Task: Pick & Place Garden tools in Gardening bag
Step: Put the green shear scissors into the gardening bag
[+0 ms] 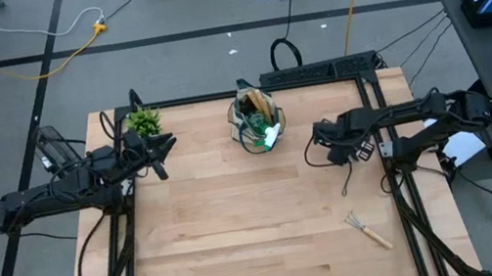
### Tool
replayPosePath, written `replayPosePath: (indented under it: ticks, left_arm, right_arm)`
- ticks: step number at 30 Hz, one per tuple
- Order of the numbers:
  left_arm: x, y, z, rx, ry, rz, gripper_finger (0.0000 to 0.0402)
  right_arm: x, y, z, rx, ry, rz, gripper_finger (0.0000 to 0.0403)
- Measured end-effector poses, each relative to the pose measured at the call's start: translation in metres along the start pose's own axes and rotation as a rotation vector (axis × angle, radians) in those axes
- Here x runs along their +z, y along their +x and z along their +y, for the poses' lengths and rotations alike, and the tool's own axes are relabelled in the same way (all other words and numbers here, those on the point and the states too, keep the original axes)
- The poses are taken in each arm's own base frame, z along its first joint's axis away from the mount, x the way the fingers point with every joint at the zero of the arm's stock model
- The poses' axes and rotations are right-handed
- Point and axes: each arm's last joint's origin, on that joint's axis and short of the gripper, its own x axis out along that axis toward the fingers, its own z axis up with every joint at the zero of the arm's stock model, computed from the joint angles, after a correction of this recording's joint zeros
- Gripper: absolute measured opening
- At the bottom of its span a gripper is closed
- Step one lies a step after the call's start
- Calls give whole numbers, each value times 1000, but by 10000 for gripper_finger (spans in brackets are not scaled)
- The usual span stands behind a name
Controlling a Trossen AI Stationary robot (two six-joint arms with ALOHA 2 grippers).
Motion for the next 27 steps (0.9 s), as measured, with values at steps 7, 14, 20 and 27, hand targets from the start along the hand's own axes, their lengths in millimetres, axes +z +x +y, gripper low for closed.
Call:
replayPosePath:
  ticks: [7, 14, 20, 27]
  left_arm:
    - [0, 0, 0, 0, -1, 0, 99]
    - [0, 0, 0, 0, -2, 0, 99]
    - [0, 0, 0, 0, -5, 0, 99]
    - [0, 0, 0, -1, -6, 0, 99]
  right_arm:
    - [0, 0, 4, 61, -11, -49, 165]
    - [0, 12, 15, 102, -69, -41, 165]
    - [1, 22, 16, 42, -73, -25, 165]
    - [4, 27, 15, -4, -82, -59, 164]
